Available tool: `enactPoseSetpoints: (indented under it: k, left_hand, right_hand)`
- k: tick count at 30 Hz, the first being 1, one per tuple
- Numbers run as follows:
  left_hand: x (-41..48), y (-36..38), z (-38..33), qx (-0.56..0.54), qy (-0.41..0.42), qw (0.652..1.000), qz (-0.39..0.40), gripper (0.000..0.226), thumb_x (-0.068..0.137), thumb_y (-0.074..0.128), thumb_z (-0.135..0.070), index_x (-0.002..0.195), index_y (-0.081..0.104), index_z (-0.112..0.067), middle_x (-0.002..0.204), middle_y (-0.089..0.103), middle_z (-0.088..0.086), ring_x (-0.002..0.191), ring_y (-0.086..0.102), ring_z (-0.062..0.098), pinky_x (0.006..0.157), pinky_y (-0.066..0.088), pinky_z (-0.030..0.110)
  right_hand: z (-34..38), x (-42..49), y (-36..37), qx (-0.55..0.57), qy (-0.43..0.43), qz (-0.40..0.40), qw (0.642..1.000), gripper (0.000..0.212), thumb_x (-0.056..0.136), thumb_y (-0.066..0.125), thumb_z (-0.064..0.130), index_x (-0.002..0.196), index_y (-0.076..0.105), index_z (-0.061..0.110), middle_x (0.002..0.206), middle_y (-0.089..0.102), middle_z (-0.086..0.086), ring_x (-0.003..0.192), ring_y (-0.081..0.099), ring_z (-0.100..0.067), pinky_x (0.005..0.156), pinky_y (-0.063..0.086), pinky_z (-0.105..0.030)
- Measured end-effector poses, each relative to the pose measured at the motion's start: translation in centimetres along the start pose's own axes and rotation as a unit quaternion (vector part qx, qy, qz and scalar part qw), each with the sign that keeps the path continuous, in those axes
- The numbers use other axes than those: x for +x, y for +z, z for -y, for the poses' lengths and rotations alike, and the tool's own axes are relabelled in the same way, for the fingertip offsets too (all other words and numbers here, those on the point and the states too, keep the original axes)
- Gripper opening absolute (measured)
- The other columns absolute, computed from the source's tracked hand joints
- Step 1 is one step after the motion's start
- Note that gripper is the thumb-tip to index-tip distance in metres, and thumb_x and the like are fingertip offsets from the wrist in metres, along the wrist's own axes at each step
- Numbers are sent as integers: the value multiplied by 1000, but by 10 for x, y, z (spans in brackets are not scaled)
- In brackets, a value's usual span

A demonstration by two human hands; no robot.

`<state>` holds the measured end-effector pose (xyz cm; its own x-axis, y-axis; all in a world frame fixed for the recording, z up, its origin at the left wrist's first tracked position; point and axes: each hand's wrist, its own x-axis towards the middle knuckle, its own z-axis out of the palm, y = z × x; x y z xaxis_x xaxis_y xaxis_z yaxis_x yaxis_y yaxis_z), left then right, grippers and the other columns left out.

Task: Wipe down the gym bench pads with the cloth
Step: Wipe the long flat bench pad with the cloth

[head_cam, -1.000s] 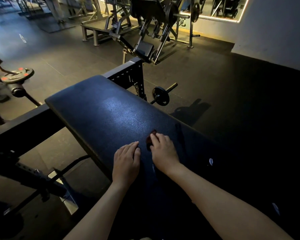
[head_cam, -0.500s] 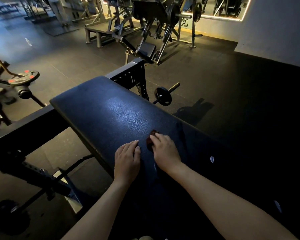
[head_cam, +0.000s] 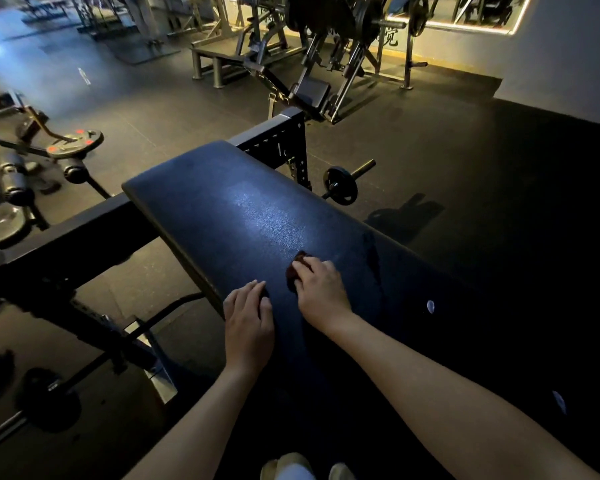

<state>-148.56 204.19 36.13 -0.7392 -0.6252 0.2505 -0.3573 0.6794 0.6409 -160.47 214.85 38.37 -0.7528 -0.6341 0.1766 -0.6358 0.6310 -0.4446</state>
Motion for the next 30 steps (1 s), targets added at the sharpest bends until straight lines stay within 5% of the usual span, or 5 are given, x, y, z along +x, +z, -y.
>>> enactPoseSetpoints:
  k: [11, 16, 20, 26, 30]
  left_hand:
    - [-22, -39, -3, -243, -33, 970, -8, 39, 99, 39, -26, 136, 52, -26, 125, 58, -21, 118, 53, -13, 103, 40, 13]
    - [-13, -39, 17, -264, -48, 963, -12, 42, 96, 47, -37, 136, 55, -29, 132, 64, -2, 125, 59, 10, 110, 44, 40]
    - [-16, -34, 32, -16, -4, 998, 65, 69, 87, 46, -52, 152, 38, -29, 160, 34, -5, 140, 28, 18, 118, 24, 42]
    - [12, -44, 40, -34, 11, 999, 5, 49, 94, 53, -8, 142, 51, -14, 151, 45, 4, 130, 36, 27, 112, 31, 36]
    - [36, -45, 60, -31, -70, 997, 11, 47, 102, 47, -15, 150, 45, -17, 162, 32, 5, 136, 29, 33, 115, 19, 32]
  right_hand:
    - [77, -19, 17, 189, -8, 70, 979, 41, 103, 47, 22, 142, 54, 10, 150, 48, -10, 135, 41, -30, 118, 28, -36]
    - [93, -25, 6, 331, 15, 107, 937, 40, 102, 46, 17, 141, 55, 13, 143, 55, -8, 132, 49, -17, 111, 32, -21]
    - [70, -37, 18, 186, 6, -33, 982, 34, 98, 46, 19, 126, 64, 14, 126, 64, -2, 118, 55, -22, 101, 44, -41]
    - [66, -57, 35, 21, -55, -78, 995, 37, 92, 45, 32, 118, 66, 17, 114, 67, 3, 108, 59, -22, 88, 47, -41]
    - [71, -61, 36, -13, -58, -69, 996, 38, 92, 45, 33, 122, 64, 19, 115, 65, 4, 110, 56, -21, 91, 46, -41]
